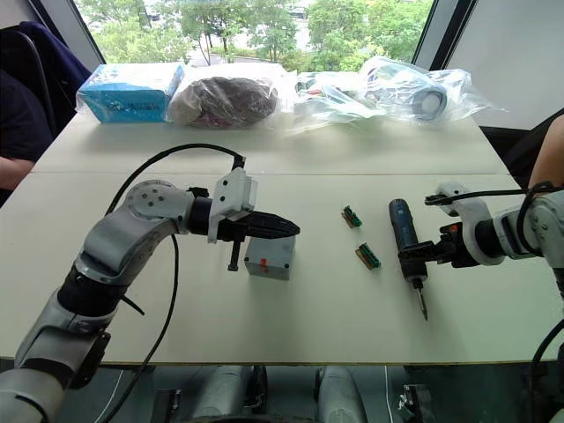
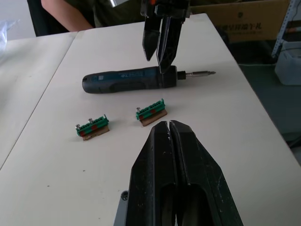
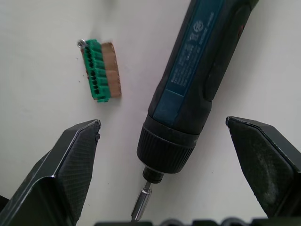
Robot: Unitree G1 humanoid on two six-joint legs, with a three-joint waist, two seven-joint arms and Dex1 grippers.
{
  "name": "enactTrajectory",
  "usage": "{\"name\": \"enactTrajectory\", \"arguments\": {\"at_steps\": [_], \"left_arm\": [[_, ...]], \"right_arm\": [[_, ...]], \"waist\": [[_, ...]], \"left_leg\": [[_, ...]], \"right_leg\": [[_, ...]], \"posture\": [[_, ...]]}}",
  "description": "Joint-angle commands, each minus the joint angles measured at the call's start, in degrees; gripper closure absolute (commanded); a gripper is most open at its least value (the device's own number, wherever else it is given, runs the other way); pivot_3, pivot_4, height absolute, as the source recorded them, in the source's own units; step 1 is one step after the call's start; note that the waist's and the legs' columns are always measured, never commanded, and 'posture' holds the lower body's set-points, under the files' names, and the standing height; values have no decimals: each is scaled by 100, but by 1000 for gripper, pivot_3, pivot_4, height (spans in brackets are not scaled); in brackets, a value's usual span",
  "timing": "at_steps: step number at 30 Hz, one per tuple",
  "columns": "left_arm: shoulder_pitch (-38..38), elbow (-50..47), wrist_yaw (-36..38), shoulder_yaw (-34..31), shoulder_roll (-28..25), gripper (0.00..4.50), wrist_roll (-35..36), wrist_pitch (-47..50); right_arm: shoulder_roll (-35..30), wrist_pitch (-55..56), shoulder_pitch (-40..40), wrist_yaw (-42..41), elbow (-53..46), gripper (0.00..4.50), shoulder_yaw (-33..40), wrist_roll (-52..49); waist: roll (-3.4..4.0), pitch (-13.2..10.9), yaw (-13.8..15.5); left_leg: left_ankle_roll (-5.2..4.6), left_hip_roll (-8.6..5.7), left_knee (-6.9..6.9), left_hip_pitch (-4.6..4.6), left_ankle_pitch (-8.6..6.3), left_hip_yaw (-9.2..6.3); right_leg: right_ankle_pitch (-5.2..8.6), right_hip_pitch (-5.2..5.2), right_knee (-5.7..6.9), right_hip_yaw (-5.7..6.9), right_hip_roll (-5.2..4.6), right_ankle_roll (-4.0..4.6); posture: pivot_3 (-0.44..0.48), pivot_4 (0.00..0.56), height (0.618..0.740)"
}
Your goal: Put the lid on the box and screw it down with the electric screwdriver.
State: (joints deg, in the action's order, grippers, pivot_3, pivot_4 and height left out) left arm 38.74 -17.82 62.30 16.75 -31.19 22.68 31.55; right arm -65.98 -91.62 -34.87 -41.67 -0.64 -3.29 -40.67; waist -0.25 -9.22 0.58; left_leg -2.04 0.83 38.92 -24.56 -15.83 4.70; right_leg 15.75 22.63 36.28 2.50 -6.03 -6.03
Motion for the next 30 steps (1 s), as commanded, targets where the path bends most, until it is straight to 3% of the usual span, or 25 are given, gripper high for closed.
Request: {"name": "enactTrajectory", "arguments": {"at_steps": [1, 12, 15, 21, 25, 30], "left_arm": [[-7, -321, -136, -104, -45, 4500, 18, 78], [-91, -443, -397, -162, -56, 4500, 94, 294], [-125, -468, -456, -201, -84, 4500, 110, 319], [-151, -423, -542, -253, -96, 4500, 112, 307], [-119, -278, -539, -289, -100, 4500, 85, 256], [-52, 390, -385, -484, -148, 4500, 56, 47]], "right_arm": [[39, 270, -288, -127, 228, 28, -328, 241], [408, 840, -804, -607, 1257, 28, -1427, 981], [453, 823, -823, -701, 1294, 708, -1715, 1140], [358, 979, -477, -757, 883, 2583, -1984, 1449], [373, 1166, -462, -701, 1061, 2630, -1784, 1684], [541, 2615, -1680, -669, 2227, 2630, -1158, 2186]], "waist": [[0, 0, -6], [0, 0, 3], [0, 0, 0], [-9, 5, 10], [-15, 9, 16], [16, -11, -28]], "left_leg": [[0, 0, 0, 0, 0, 0], [-1, -1, 6, -2, 0, 5], [-1, -1, 8, -1, -1, 4], [-1, -1, 8, 0, -1, 1], [-1, -1, 11, 5, -1, -4], [-1, -3, 18, 6, -1, 11]], "right_leg": [[0, 0, 0, 0, 0, 0], [-1, 0, 1, 4, 8, -1], [-1, -1, 1, 4, 9, -1], [-1, -5, 1, 6, 10, -1], [0, -17, -4, 11, 10, 0], [-10, -11, -8, 5, 9, 0]], "posture": [[0, 150, 740], [0, 150, 740], [0, 150, 740], [0, 150, 740], [0, 150, 740], [0, 150, 740]]}}
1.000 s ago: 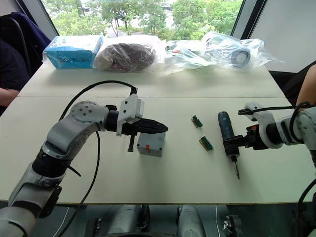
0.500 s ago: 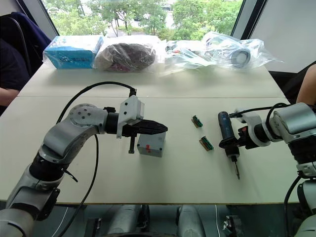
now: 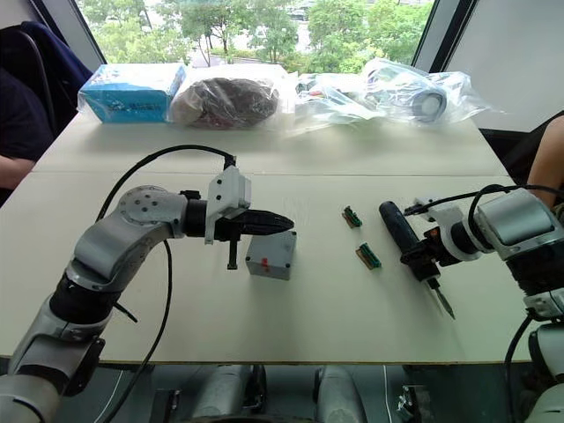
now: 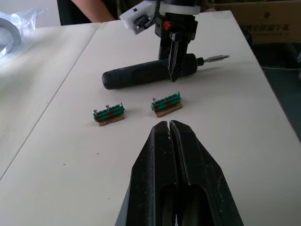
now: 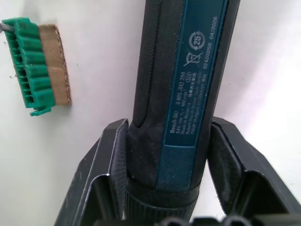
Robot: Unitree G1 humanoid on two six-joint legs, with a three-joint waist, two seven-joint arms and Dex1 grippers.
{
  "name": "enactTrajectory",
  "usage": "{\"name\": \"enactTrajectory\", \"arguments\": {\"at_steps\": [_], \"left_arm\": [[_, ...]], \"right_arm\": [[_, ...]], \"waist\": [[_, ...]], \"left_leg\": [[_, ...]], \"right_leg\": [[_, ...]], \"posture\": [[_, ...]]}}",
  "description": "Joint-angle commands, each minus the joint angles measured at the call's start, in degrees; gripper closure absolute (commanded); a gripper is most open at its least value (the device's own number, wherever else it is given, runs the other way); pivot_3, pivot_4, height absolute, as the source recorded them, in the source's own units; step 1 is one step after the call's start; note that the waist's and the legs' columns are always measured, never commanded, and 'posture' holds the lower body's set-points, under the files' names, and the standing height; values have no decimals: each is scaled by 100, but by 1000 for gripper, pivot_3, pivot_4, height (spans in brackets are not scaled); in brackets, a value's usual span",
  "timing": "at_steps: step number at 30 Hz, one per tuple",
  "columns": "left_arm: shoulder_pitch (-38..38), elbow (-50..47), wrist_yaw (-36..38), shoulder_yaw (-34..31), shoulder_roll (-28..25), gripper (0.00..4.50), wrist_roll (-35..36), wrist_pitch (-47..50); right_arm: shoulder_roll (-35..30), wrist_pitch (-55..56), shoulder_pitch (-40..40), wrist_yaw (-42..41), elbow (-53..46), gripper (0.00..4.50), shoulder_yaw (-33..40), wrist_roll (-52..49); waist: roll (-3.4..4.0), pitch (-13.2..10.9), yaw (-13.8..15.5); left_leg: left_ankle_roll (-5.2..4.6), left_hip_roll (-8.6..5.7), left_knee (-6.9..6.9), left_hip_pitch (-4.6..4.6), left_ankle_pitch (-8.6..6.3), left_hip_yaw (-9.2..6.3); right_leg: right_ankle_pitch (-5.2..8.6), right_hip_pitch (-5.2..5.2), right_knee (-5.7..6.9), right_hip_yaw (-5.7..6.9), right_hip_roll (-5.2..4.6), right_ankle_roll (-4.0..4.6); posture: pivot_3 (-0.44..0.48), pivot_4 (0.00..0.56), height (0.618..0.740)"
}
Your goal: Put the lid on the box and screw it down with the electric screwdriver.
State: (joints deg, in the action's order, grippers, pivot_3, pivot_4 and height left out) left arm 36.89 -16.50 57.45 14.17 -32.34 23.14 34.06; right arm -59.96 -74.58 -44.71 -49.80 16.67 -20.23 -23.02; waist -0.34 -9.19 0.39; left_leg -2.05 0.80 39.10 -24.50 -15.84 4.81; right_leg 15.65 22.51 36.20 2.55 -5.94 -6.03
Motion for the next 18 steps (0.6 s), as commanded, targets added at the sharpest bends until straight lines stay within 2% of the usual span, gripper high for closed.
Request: {"name": "enactTrajectory", "arguments": {"at_steps": [1, 4, 6, 9, 11, 13, 15, 18], "left_arm": [[159, 401, 165, -238, -84, 4500, -30, -274], [242, 726, 340, -284, -165, 4500, -26, -399], [312, 888, 437, -322, -167, 4500, 39, -391], [390, 1055, 584, -290, -196, 4500, 15, -370], [419, 1123, 644, -258, -197, 4500, -11, -359], [441, 1179, 638, -223, -41, 4500, 98, -183], [392, 1180, 743, -19, -49, 4500, -26, -199], [304, 1206, 858, 102, -145, 4500, -175, -259]], "right_arm": [[17, 993, -871, 138, 481, 2630, 823, 296], [543, 1255, -1009, 450, 45, 2630, 2188, -337], [1312, 1677, -764, 1019, -816, 2630, 3405, -874], [2413, 1737, -375, 1874, -2153, 2630, 4378, -1441], [2927, 1540, -251, 2356, -2706, 2630, 4657, -1761], [3655, 1561, 165, 2517, -3528, 2630, 4738, -2548], [4152, 1886, 710, 2634, -4322, 2630, 4388, -2630], [4563, 2310, 1221, 2805, -4803, 2630, 4041, -2501]], "waist": [[48, -28, -11], [60, -38, -30], [58, -38, -45], [58, -38, -15], [60, -39, 37], [58, -38, 75], [56, -37, 81], [58, -38, 29]], "left_leg": [[0, -4, 0, -4, 1, 12], [29, 2, -4, -31, 19, 26], [42, 15, -7, -63, 27, 22], [60, 25, -14, -85, 38, 8], [65, 31, -14, -87, 41, 4], [65, 19, 3, -89, 41, 2], [55, 11, 8, -88, 37, -2], [48, 6, 9, -87, 32, 2]], "right_leg": [[-10, 12, 0, -12, -1, -11], [-21, 53, 13, -27, 8, -33], [-21, 88, 12, -28, 28, -33], [-20, 107, 13, -18, 40, -34], [-20, 104, 13, -11, 41, -34], [-21, 93, 16, -7, 32, -34], [-29, 78, 8, -7, 26, -42], [-32, 79, 7, -14, 24, -46]], "posture": [[0, 150, 740], [0, 150, 740], [0, 150, 740], [0, 150, 740], [0, 150, 740], [0, 150, 740], [0, 150, 740], [0, 150, 740]]}}
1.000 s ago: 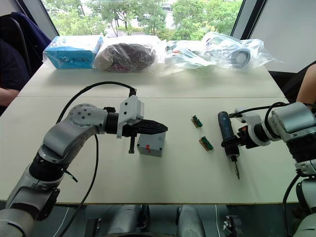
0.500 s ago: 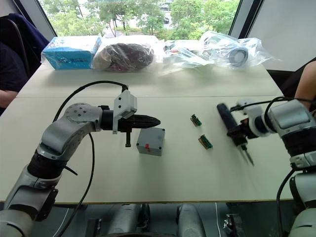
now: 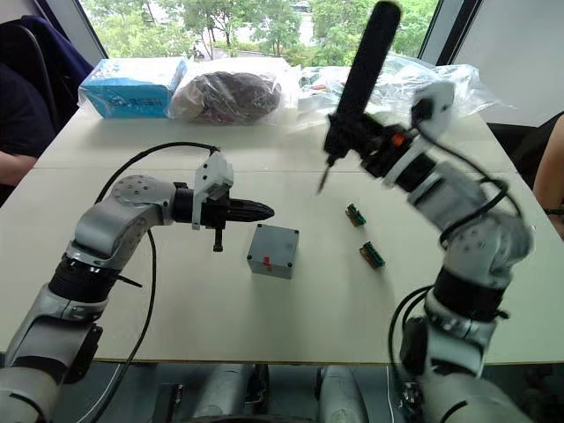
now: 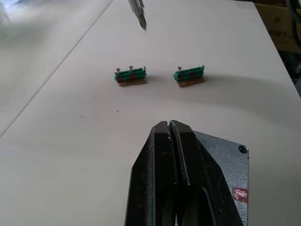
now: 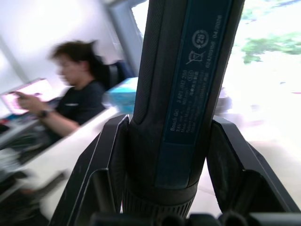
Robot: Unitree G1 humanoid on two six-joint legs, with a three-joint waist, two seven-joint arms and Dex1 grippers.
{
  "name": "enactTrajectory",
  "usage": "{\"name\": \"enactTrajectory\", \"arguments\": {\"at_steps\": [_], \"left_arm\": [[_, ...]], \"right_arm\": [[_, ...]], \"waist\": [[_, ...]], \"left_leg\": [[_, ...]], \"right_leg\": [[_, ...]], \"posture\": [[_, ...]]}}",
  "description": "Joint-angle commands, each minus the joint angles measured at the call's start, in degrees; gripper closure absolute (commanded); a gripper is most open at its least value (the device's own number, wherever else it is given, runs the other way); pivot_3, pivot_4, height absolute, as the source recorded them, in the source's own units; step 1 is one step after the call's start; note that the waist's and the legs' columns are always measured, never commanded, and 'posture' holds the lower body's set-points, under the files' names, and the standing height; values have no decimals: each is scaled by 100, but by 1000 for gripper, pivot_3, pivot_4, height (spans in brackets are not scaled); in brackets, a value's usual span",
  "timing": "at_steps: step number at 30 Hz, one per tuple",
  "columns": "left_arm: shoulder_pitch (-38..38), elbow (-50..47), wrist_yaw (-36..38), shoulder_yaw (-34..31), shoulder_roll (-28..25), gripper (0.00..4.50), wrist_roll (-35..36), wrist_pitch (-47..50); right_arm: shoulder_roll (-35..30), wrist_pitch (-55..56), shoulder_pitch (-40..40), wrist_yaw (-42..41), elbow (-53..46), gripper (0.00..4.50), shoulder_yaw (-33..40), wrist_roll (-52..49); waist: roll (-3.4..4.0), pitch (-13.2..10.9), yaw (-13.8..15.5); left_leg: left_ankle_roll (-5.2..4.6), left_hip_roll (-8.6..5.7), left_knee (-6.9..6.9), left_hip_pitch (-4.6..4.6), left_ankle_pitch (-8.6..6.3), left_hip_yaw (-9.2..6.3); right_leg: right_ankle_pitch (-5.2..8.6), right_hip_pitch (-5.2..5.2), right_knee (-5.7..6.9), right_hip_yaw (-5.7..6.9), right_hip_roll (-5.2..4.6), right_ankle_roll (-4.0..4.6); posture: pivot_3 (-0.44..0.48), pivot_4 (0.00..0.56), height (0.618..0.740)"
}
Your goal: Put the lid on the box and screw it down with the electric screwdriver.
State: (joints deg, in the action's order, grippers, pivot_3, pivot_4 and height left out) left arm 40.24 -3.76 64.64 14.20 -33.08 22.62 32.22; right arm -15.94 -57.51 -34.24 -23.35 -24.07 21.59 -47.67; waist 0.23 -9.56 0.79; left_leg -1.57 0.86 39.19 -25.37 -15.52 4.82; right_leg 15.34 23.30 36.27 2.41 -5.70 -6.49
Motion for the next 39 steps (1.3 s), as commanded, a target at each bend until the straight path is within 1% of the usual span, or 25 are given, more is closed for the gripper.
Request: {"name": "enactTrajectory", "arguments": {"at_steps": [1, 3, 5, 8, 14, 18, 25, 32, 35, 39], "left_arm": [[-50, -52, 153, 121, -94, 4500, -155, -79], [-86, -19, 181, 213, -139, 4500, -298, -155], [-144, 1, 202, 313, -191, 4500, -450, -223], [-247, 31, 216, 418, -241, 4500, -648, -329], [-401, 197, 168, 618, -266, 4500, -1055, -630], [-439, 247, 169, 585, -253, 4500, -1118, -730], [-450, 209, 123, 552, -168, 4500, -1097, -702], [-470, 205, 130, 566, -180, 4500, -1113, -723], [-457, 260, 133, 568, -162, 4500, -1118, -750], [-438, 338, 125, 569, -133, 4500, -1133, -789]], "right_arm": [[203, 785, 387, 143, -861, 2630, -369, 137], [267, 1073, 694, 142, -1015, 2630, -714, 362], [295, 1340, 840, 183, -1054, 2630, -942, 547], [273, 1673, 952, 221, -1005, 2630, -1179, 822], [87, 2257, 1231, 44, -662, 2630, -1545, 1363], [51, 2466, 1409, -24, -578, 2630, -1773, 1576], [186, 2663, 1541, 35, -450, 2630, -1827, 1643], [182, 2630, 1300, 117, -528, 2630, -1546, 1434], [202, 2603, 1231, 144, -526, 2630, -1551, 1385], [251, 2614, 1357, 136, -453, 2630, -1630, 1372]], "waist": [[1, 0, -11], [1, 0, -15], [1, 0, -28], [1, 0, -40], [-1, 1, -17], [-1, 1, -23], [-1, 1, -15], [-1, 1, -16], [-1, 1, -17], [-1, 2, -13]], "left_leg": [[0, -2, 0, 0, 0, 4], [0, 0, -1, 0, 0, 2], [0, 1, -2, 1, 0, 2], [1, 2, -2, 1, 1, 3], [1, 2, -2, 4, 1, 3], [1, 3, -2, 7, 1, 3], [1, 4, -1, 8, 1, 3], [1, 4, -1, 8, 1, 3], [1, 4, -1, 8, 2, 3], [1, 4, -1, 9, 2, 3]], "right_leg": [[0, 6, 1, -4, 0, 0], [0, 9, 2, -4, 1, 0], [0, 11, 3, -5, 4, 0], [1, 14, 5, -5, 6, 0], [1, 9, 4, -6, 7, 1], [1, 8, 5, -6, 7, 1], [1, 7, 6, -6, 7, 1], [1, 6, 6, -6, 7, 1], [1, 6, 7, -6, 7, 1], [1, 5, 7, -6, 7, 1]], "posture": [[0, 150, 740], [0, 150, 740], [0, 150, 740], [0, 150, 740], [0, 150, 740], [0, 150, 740], [0, 150, 740], [0, 150, 740], [0, 150, 740], [0, 150, 740]]}}
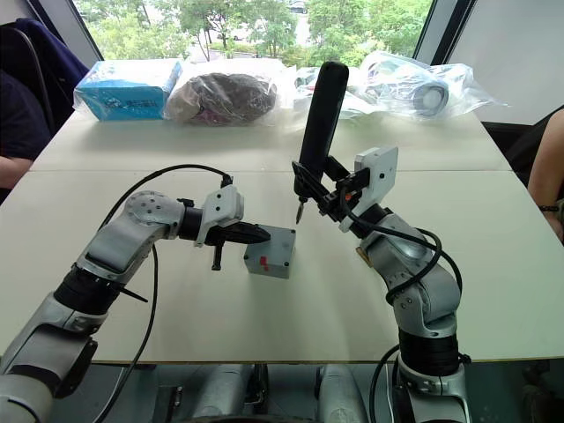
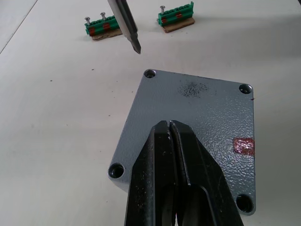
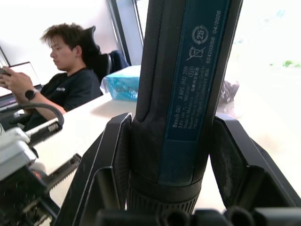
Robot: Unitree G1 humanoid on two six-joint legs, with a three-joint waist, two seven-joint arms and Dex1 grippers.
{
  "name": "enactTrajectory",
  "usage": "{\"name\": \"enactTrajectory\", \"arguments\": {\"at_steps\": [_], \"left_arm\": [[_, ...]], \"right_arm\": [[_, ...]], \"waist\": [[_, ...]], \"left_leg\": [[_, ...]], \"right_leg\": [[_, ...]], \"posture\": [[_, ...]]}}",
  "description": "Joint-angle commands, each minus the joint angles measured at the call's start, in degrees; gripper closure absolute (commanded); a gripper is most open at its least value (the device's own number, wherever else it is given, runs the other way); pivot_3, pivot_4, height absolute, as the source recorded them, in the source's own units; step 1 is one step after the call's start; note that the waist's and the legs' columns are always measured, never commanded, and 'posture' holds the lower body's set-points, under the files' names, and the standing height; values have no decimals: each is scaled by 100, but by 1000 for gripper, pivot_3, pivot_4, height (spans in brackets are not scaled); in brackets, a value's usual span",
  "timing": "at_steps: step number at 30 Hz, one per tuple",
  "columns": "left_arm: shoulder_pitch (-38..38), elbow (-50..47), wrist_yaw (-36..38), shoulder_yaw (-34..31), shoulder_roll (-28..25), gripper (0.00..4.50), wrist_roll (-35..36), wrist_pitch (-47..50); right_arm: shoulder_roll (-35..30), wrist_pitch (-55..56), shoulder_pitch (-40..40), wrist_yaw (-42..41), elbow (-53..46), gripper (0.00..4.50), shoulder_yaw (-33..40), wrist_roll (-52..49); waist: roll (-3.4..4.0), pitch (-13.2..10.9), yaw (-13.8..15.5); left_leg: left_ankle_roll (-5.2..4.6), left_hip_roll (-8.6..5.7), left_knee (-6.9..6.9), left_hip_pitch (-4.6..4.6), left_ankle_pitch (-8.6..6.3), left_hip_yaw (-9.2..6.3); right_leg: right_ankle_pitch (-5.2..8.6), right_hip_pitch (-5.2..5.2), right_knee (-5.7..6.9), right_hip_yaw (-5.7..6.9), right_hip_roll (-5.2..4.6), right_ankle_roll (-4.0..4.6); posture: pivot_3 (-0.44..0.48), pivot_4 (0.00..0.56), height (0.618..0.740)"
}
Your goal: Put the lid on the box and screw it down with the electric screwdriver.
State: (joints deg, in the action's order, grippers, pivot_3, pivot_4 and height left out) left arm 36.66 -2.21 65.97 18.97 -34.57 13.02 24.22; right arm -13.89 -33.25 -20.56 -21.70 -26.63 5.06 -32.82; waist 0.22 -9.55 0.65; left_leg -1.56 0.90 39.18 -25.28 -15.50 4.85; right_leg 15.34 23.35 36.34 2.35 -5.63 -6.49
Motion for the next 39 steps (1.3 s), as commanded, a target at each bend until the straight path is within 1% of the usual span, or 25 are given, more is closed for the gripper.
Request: {"name": "enactTrajectory", "arguments": {"at_steps": [1, 12, 18, 33, 37, 39], "left_arm": [[-83, 198, -6, 90, 14, 4500, -179, -5], [-103, 172, -47, 77, 30, 4500, -178, 2], [-85, 175, -42, 77, 24, 4500, -179, 8], [-74, 109, -55, 78, 28, 4500, -170, 67], [-65, 116, -39, 87, 21, 4500, -175, 66], [-86, 112, -20, 94, 3, 4500, -180, 64]], "right_arm": [[53, 192, 7, -29, -204, 2630, 5, -111], [69, 257, 175, -47, -162, 2630, -114, -37], [54, 496, 220, -111, -15, 2630, -345, 250], [59, 842, 255, -56, 226, 2630, -398, 513], [-95, 945, 423, -261, 203, 2630, -670, 741], [-288, 1069, 596, -475, 175, 2630, -937, 956]], "waist": [[-1, 0, 4], [-1, 1, 1], [-1, 1, -2], [-2, 2, 0], [-3, 4, -2], [-6, 8, -2]], "left_leg": [[0, 0, 0, 1, 0, 0], [0, 0, 0, 2, 0, 0], [0, 0, 0, 3, 0, 0], [1, 0, 1, 7, 1, 0], [1, 0, 1, 10, 1, 0], [0, 0, 1, 15, 1, 0]], "right_leg": [[0, -2, 0, 0, 0, 0], [0, -3, 1, 0, 0, 0], [0, -3, 1, 0, 0, 0], [0, -7, 3, 0, 0, 0], [0, -9, 4, 0, 0, 0], [0, -15, 3, 0, 0, 0]], "posture": [[0, 150, 740], [0, 150, 740], [0, 150, 740], [0, 150, 740], [0, 150, 740], [0, 150, 740]]}}
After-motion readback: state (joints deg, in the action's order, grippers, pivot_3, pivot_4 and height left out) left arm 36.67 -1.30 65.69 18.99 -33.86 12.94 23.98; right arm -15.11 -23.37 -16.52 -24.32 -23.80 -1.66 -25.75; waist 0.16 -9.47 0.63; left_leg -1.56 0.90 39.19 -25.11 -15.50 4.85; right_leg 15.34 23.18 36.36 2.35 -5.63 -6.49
